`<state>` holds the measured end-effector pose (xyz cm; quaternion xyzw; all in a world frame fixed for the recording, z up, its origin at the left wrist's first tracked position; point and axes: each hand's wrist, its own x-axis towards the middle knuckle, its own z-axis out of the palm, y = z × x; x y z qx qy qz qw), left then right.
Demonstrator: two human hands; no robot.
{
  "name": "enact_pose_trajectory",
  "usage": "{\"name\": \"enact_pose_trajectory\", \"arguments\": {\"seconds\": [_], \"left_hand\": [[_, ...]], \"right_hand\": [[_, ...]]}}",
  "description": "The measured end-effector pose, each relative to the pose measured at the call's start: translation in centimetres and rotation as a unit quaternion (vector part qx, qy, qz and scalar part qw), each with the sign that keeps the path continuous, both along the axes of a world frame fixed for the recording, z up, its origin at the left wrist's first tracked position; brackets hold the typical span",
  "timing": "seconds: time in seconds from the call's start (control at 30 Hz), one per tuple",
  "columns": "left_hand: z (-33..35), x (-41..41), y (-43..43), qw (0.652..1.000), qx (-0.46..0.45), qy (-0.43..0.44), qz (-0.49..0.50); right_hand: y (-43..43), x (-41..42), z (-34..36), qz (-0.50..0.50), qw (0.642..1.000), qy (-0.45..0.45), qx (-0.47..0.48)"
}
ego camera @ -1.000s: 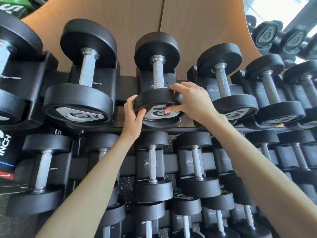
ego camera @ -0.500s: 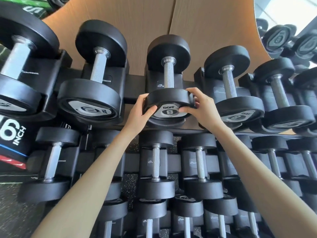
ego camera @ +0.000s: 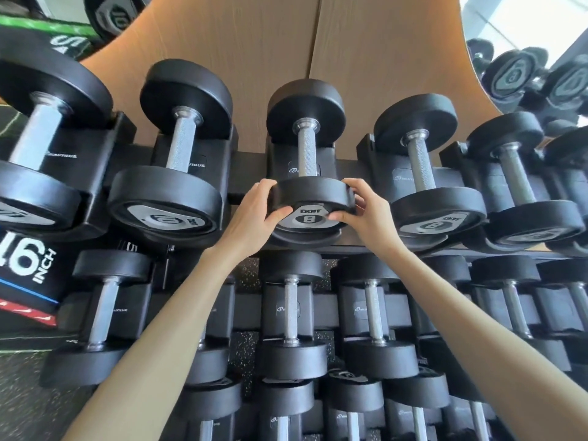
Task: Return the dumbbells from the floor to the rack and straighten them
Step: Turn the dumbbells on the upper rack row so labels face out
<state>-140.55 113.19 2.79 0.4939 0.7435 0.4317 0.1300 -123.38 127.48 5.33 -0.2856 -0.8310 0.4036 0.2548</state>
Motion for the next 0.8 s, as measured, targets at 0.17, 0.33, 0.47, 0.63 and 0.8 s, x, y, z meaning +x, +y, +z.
{"name": "enact_pose_trajectory", "arguments": {"seconds": [0.17, 0.33, 0.47, 0.63, 0.8], "left_hand": [[-0.9, -0.1, 0.2, 0.999, 0.025, -0.026, 0.019], [-1.1, 0.5, -0.1, 0.999, 0.002, 0.016, 0.052], [-1.0, 0.4, -1.9, 0.99, -0.059, 0.107, 0.068], [0.0, 1.4, -6.2, 0.95, -0.073, 0.304, 0.019], [1.2, 3.6, -10.1, 0.922, -0.111, 0.368, 0.05]], "right_hand": [[0.6, 0.0, -0.5, 0.012, 1.0, 0.008, -0.014], [0.0, 0.3, -0.2, -0.008, 1.0, -0.006, -0.01], [-1.4, 0.6, 0.7, -0.026, 0.989, -0.124, 0.076], [-5.6, 2.9, 1.7, -0.075, 0.922, -0.216, 0.312], [-9.9, 5.5, 2.0, -0.066, 0.894, -0.185, 0.403]]}}
